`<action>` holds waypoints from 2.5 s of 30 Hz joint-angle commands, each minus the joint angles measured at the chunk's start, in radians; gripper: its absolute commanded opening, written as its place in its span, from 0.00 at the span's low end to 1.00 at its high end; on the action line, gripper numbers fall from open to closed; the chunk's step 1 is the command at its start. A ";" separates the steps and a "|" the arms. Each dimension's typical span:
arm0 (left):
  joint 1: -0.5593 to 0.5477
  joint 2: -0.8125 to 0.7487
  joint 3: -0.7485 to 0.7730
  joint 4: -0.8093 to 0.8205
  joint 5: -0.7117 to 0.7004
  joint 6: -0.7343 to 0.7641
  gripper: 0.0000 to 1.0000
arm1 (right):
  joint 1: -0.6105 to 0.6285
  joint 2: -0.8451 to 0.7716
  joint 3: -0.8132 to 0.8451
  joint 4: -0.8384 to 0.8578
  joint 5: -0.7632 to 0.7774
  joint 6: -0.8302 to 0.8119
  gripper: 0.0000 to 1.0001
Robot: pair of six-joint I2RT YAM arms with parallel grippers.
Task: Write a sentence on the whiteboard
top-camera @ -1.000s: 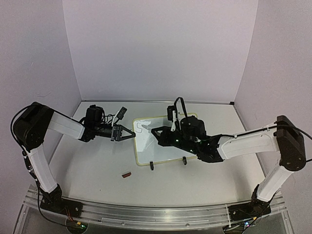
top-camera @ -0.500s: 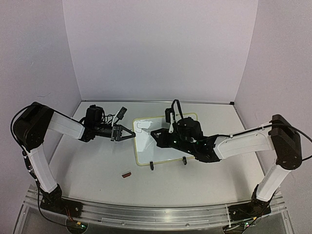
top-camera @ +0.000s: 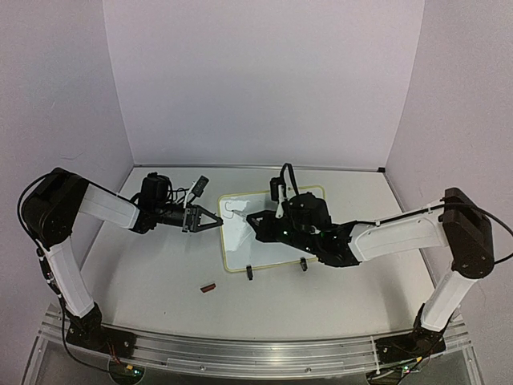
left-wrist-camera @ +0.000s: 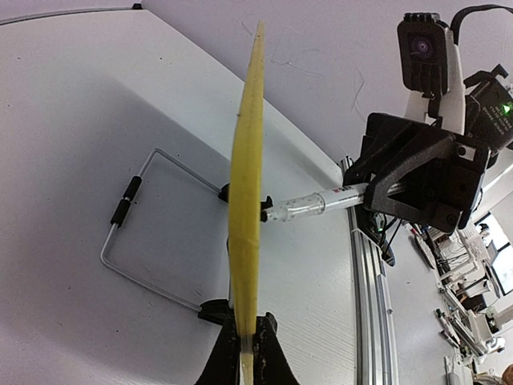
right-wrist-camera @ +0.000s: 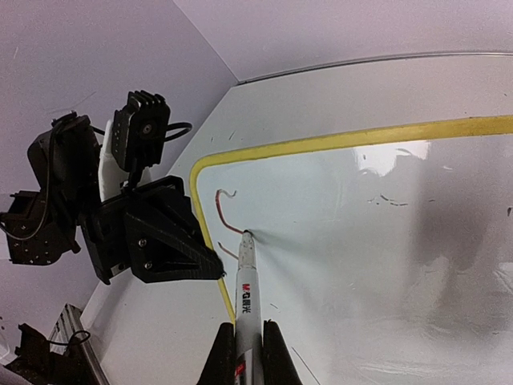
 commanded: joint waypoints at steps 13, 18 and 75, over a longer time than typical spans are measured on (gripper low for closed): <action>-0.007 -0.020 -0.007 -0.015 0.003 0.031 0.00 | -0.005 -0.077 -0.033 -0.013 0.087 -0.014 0.00; -0.007 -0.023 -0.008 -0.017 0.001 0.032 0.00 | -0.006 -0.104 -0.035 -0.001 0.036 -0.021 0.00; -0.011 -0.024 0.000 -0.047 -0.013 0.054 0.00 | -0.051 -0.024 0.009 -0.033 -0.051 0.011 0.00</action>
